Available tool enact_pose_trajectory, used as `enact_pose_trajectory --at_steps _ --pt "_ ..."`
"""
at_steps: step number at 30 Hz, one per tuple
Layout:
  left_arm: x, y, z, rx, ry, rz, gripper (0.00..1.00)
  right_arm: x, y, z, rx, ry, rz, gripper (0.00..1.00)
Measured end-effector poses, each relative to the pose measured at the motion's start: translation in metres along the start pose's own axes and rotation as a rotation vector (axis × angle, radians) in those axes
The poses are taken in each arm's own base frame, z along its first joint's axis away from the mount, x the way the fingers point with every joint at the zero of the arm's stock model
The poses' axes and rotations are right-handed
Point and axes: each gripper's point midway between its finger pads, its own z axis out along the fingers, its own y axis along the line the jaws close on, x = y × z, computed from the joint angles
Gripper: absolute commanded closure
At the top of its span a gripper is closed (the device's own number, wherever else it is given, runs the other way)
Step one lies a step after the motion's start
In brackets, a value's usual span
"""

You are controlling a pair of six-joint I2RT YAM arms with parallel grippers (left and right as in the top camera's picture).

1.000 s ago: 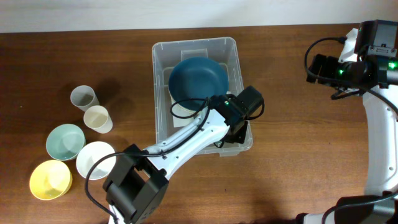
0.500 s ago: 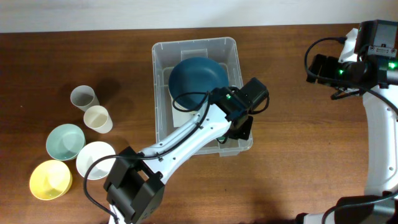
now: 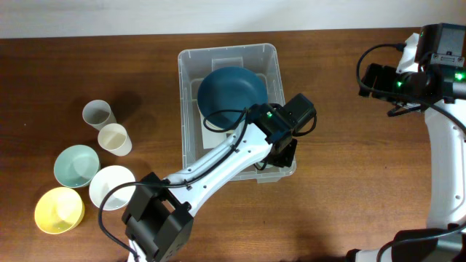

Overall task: Pack container
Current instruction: 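Set the mint green cup upright in the container's front right corner, then move the left gripper to the white cup and grasp it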

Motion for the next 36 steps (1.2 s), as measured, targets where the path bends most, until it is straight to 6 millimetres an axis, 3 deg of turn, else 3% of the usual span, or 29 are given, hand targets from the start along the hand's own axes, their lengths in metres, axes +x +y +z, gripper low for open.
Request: enact_pose_trajectory --at_steps 3,6,8,10,13,15,18,22,24,26,28,33,36 --pt "-0.003 0.004 -0.002 -0.023 -0.014 -0.001 0.69 0.000 0.000 0.000 0.000 0.000 0.000 0.01" --pt "-0.014 0.017 -0.017 -0.064 -0.042 -0.021 0.64 0.000 0.000 0.000 0.000 0.000 0.000 0.01" --pt "-0.028 0.039 -0.032 -0.108 -0.074 -0.063 0.45 0.000 0.000 0.000 0.000 0.000 -0.001 0.01" --pt "-0.039 0.073 -0.047 -0.162 -0.098 -0.123 0.33 0.000 0.000 0.000 0.000 0.002 0.000 0.01" --pt "-0.048 0.159 -0.087 -0.245 -0.147 -0.305 0.22 0.001 0.000 0.000 0.001 0.004 0.000 0.01" --pt "-0.043 0.219 -0.119 -0.289 -0.188 -0.441 0.20 0.001 0.000 0.000 0.000 0.004 0.000 0.01" --pt "-0.034 0.279 -0.150 -0.307 -0.236 -0.583 0.16 0.001 0.000 0.000 0.001 0.004 0.000 0.01" --pt "-0.016 0.354 -0.167 -0.311 -0.261 -0.742 0.16 0.001 0.000 0.000 0.001 0.004 0.000 0.01" --pt "-0.009 0.384 -0.167 -0.294 -0.276 -0.791 0.16 0.001 0.000 0.000 0.001 0.004 0.000 0.01" --pt "-0.003 0.397 -0.159 -0.277 -0.268 -0.817 0.16 0.001 0.000 0.000 0.001 0.005 0.000 0.01" --pt "0.012 0.408 -0.137 -0.265 -0.213 -0.844 0.16 0.001 0.000 0.000 0.001 0.004 0.000 0.01" --pt "0.028 0.398 -0.081 -0.214 -0.111 -0.823 0.16 0.001 0.000 0.000 0.001 0.005 0.000 0.01" --pt "0.036 0.386 -0.036 -0.189 -0.043 -0.797 0.16 0.001 0.000 0.000 0.001 0.005 0.000 0.01"
